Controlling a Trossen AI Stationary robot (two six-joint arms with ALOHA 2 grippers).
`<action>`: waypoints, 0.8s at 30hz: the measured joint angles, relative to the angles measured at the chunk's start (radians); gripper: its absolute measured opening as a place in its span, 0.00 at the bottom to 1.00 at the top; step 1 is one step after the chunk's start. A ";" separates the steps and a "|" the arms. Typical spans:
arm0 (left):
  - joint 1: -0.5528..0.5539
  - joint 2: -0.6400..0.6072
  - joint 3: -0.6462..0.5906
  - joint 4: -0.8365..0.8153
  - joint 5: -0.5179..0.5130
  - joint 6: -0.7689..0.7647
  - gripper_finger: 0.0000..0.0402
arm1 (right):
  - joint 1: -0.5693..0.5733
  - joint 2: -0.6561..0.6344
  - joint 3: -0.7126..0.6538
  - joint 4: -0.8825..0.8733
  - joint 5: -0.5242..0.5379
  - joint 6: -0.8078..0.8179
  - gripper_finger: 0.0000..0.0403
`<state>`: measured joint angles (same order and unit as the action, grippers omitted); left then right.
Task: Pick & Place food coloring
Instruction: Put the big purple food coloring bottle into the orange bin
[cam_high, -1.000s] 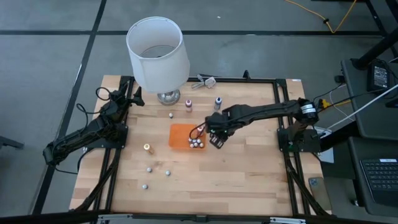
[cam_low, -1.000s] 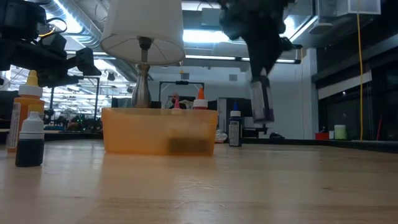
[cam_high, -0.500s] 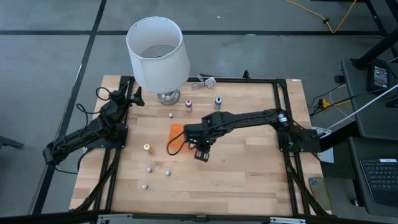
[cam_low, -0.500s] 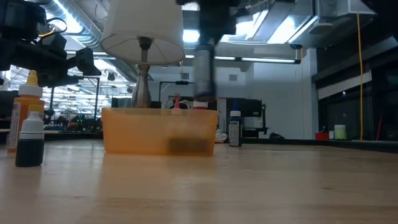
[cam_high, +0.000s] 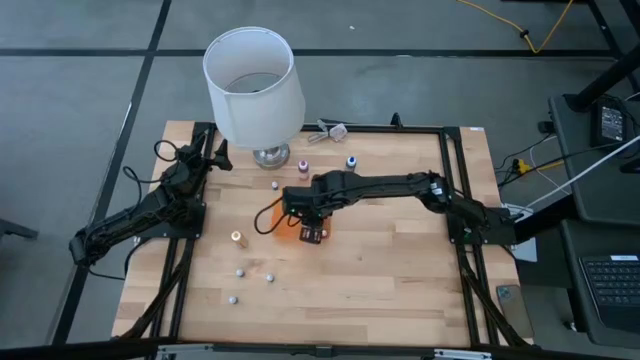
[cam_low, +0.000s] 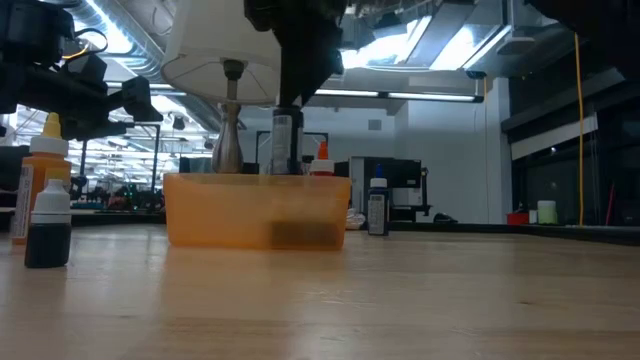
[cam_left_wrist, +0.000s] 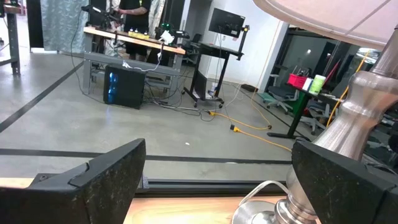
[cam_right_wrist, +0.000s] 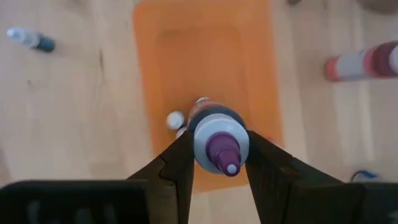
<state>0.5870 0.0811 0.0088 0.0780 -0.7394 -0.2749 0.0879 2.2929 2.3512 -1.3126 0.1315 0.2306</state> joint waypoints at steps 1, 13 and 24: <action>0.000 0.000 0.000 0.000 0.000 0.000 0.97 | -0.005 0.000 0.000 0.009 0.006 -0.005 0.31; 0.000 0.000 0.000 0.000 0.000 0.000 0.97 | -0.050 0.045 -0.001 0.043 0.008 -0.086 0.31; 0.000 0.000 0.000 0.000 0.000 0.000 0.97 | -0.080 0.079 -0.003 0.024 0.010 -0.085 0.31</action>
<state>0.5873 0.0811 0.0087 0.0776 -0.7391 -0.2747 0.0079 2.3720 2.3478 -1.2890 0.1411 0.1459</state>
